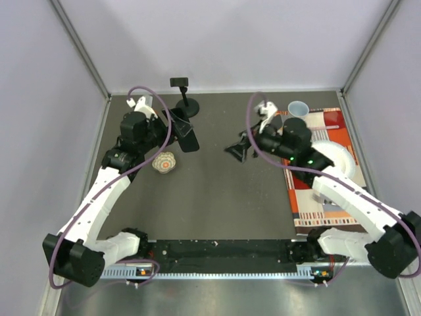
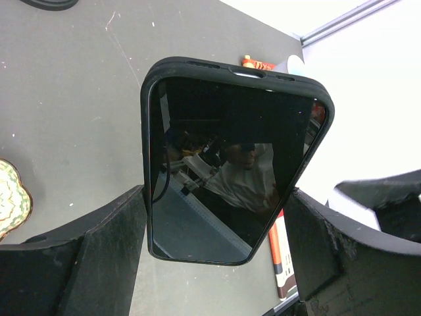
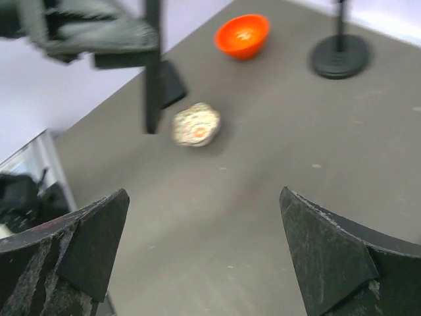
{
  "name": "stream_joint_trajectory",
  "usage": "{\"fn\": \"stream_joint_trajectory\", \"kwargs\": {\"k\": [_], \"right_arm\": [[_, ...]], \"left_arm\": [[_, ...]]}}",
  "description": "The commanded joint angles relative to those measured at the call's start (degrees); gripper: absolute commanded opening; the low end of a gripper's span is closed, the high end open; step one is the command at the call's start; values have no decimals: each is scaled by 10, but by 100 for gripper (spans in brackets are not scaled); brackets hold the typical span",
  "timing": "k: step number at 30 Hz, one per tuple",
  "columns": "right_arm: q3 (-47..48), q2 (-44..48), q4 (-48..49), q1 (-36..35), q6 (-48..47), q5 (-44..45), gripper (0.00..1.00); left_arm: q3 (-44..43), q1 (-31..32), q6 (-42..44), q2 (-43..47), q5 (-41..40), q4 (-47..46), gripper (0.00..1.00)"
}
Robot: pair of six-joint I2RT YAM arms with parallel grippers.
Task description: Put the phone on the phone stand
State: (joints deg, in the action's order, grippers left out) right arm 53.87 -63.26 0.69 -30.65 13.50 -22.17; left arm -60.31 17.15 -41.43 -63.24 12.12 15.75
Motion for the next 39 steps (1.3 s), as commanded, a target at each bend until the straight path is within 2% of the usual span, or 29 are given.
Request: {"fn": "stream_joint_trajectory", "kwargs": {"k": [1,4,7,9,12,19,23,27,32,35,36,38,39], "right_arm": [[41,-50,95,-81,9,-40,98],[67,-85,114,-121,25,-21,98],[98,-126,109,-171,17,24,93],[117,-150,92,-194,14,82,89],[124,-164,96,-200,17,113,85],[130,-198,111,-201,41,109,61],[130,-208,121,-203,45,113,54],[128,-217,133,-208,50,125,43],[116,-216,153,-211,54,143,36],[111,-217,163,-211,54,146,23],[110,-218,163,-211,52,149,14],[107,-216,159,-211,48,168,3],[106,-215,157,-212,43,175,0]], "left_arm": [[-24,1,-22,22,-20,-57,0],[-31,0,-26,22,-31,-46,0],[-32,0,-30,23,-22,-45,0],[-33,0,-32,26,-21,-42,0],[-31,0,-33,31,-19,-42,0],[-25,1,-55,28,-5,-48,0],[-20,0,-77,29,-2,-55,0],[-1,0,-127,33,-6,-63,0],[34,0,-184,30,20,-100,0],[50,0,-209,31,28,-110,0],[54,0,-218,35,26,-118,0],[60,0,-225,38,26,-121,0],[60,0,-222,40,32,-123,0]]}}
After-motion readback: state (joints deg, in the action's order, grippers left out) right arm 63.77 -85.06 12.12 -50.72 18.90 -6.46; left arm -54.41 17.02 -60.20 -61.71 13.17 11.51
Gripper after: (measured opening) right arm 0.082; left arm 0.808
